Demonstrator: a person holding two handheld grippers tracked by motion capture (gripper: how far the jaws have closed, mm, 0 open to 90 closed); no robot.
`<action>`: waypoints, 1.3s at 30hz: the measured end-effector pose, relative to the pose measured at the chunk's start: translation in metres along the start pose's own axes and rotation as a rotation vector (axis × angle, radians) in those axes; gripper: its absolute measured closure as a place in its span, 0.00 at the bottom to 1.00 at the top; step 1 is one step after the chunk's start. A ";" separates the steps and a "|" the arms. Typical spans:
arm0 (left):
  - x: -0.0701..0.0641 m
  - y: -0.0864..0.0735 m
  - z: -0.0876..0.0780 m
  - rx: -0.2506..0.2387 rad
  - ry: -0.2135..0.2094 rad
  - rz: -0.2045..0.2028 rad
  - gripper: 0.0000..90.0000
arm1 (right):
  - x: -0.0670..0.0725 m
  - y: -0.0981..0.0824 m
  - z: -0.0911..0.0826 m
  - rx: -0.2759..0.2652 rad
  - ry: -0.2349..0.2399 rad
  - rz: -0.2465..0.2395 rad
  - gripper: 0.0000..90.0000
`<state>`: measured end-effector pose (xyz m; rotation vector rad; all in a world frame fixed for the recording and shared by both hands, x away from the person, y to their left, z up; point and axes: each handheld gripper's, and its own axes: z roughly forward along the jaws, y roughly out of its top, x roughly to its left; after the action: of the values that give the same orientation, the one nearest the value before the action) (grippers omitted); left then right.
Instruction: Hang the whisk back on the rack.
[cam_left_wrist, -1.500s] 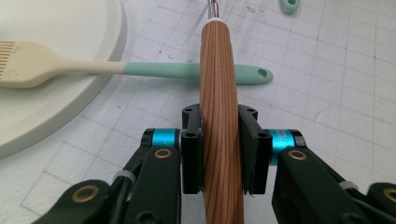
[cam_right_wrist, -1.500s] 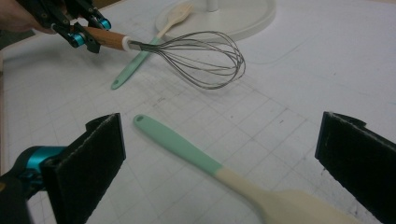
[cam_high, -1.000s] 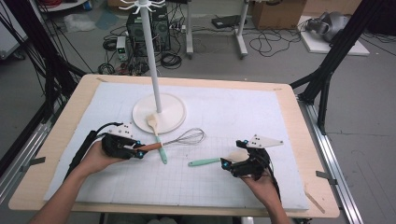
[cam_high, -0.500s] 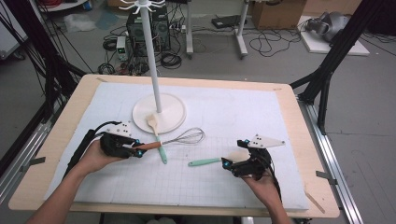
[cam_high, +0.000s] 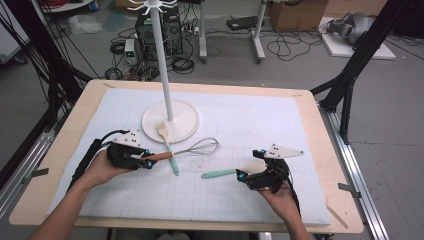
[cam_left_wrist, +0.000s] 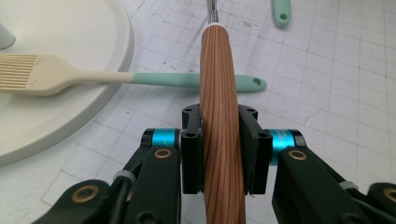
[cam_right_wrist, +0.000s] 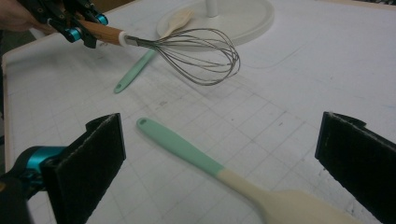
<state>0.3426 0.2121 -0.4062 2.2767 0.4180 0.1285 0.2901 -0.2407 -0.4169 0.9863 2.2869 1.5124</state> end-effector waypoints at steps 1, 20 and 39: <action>0.000 0.000 0.000 -0.003 -0.001 -0.003 0.81 | 0.000 0.000 -0.001 -0.007 -0.001 -0.007 0.00; -0.001 0.002 -0.005 -0.012 -0.010 0.010 0.81 | 0.006 0.005 -0.013 -0.010 -0.003 -0.025 0.01; -0.008 0.017 -0.013 0.002 -0.031 0.073 0.81 | 0.020 0.051 -0.013 0.010 0.080 -0.140 0.06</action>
<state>0.3365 0.2074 -0.3847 2.2934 0.3187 0.1301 0.2890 -0.2245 -0.3632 0.7627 2.3658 1.5099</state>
